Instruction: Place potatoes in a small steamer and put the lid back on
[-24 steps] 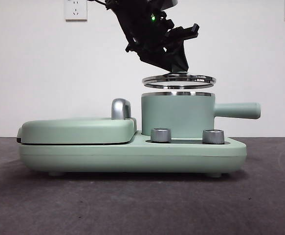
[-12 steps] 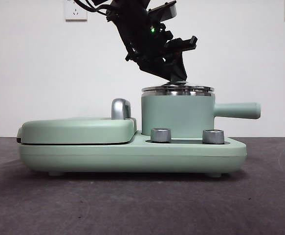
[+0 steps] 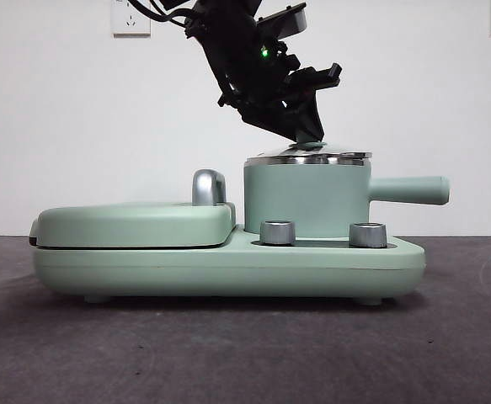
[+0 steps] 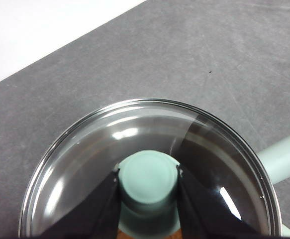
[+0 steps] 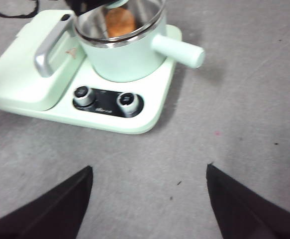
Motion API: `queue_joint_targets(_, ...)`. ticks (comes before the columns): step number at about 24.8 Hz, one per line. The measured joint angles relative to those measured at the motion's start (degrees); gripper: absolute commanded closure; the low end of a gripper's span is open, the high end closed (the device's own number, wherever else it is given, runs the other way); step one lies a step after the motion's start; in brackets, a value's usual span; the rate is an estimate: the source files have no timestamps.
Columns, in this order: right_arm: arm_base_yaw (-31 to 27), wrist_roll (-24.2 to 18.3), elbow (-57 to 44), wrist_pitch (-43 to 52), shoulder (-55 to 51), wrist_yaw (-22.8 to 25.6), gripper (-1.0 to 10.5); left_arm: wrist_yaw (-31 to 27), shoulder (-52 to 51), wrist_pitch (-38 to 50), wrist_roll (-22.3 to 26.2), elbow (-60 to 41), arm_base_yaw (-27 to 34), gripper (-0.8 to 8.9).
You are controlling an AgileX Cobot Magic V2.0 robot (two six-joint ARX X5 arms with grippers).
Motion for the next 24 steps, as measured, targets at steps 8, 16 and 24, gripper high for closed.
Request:
queue_joint_targets(8,0.00,0.02,0.00,0.02,0.00,0.13,5.9,0.00,0.00,-2.47,-0.52,1.20,0.00,7.99)
queue_joint_targets(16,0.00,0.07,0.00,0.04,0.00,0.24,5.9,0.00,0.20,-6.27,-1.29,3.02,-0.02,7.99)
queue_joint_targets(24,0.00,0.26,0.00,0.04,0.00,0.24,5.9,-0.24,0.20,-7.08,-1.38,3.30,-0.07,7.99)
